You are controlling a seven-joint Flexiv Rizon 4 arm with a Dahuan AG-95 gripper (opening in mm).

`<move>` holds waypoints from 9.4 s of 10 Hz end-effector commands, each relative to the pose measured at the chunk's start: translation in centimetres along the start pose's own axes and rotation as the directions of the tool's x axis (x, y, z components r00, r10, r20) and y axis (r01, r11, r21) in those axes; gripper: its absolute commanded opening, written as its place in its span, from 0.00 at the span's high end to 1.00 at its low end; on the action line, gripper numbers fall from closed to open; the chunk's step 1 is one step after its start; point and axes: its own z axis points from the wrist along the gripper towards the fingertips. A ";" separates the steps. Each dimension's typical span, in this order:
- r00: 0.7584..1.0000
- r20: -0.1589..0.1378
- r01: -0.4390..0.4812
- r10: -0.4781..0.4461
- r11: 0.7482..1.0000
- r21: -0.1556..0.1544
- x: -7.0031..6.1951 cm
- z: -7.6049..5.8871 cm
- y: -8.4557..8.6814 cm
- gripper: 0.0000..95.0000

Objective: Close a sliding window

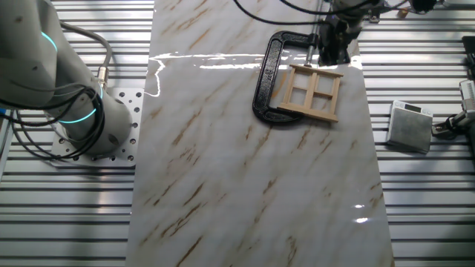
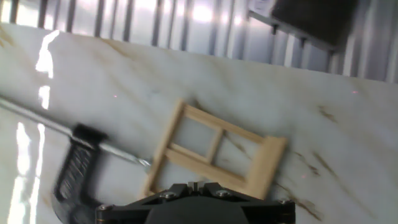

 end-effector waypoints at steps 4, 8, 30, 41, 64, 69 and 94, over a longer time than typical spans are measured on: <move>1.000 0.001 0.001 -0.001 1.000 0.010 -0.7 1.2 2.1 1.00; 1.000 0.001 0.016 -0.016 1.000 -0.026 -0.7 1.2 2.0 1.00; 0.977 -0.014 -0.209 0.214 0.934 -0.291 -2.8 6.2 -0.6 0.40; 0.981 -0.007 -0.188 0.196 0.931 -0.314 -3.3 6.7 0.0 0.20; 0.951 -0.043 -0.303 0.305 0.902 -0.308 -3.6 7.3 0.4 0.20; 0.953 -0.042 -0.298 0.301 0.902 -0.313 -2.9 8.3 0.6 0.20; 0.954 -0.024 -0.289 0.297 0.901 -0.322 -2.1 8.8 -1.2 0.20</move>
